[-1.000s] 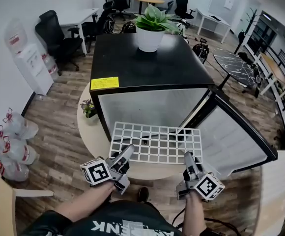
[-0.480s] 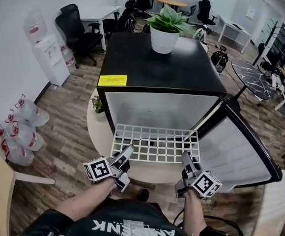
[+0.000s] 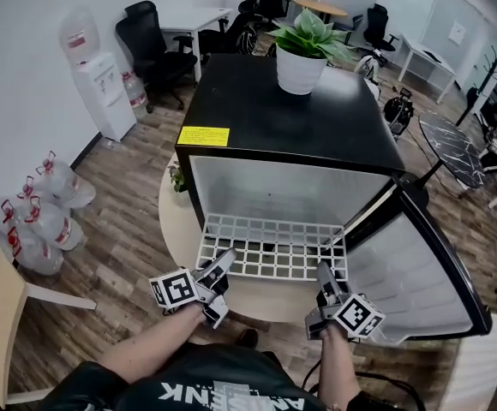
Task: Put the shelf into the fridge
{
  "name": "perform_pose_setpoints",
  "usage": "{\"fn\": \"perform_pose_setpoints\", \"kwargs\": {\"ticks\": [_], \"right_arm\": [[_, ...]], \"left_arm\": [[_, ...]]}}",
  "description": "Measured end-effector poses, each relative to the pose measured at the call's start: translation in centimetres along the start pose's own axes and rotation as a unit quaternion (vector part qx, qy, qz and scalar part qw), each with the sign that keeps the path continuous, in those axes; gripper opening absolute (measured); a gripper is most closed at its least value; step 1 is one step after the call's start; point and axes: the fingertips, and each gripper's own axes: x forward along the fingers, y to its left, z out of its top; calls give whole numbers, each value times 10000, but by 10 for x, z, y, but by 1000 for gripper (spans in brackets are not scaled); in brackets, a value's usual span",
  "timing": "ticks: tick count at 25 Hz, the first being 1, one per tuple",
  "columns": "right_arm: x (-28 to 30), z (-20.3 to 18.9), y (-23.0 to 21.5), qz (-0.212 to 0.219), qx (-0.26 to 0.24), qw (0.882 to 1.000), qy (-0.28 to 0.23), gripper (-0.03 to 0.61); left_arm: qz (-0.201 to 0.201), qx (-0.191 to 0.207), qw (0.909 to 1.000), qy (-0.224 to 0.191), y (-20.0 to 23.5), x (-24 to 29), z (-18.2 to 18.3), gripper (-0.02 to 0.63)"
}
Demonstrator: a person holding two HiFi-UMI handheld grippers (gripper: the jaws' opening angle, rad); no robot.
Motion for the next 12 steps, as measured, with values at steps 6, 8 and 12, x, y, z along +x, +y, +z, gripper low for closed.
{"fn": "perform_pose_setpoints", "kwargs": {"ticks": [6, 8, 12], "right_arm": [[4, 2, 0, -145, 165, 9997, 106, 144], [7, 4, -3, -134, 124, 9997, 144, 144], [11, 3, -5, -75, 188, 9997, 157, 144]], "left_arm": [[87, 28, 9999, -71, 1, 3, 2, 91], [111, 30, 9999, -95, 2, 5, 2, 91], [109, 76, 9998, -143, 4, 6, 2, 91]]}}
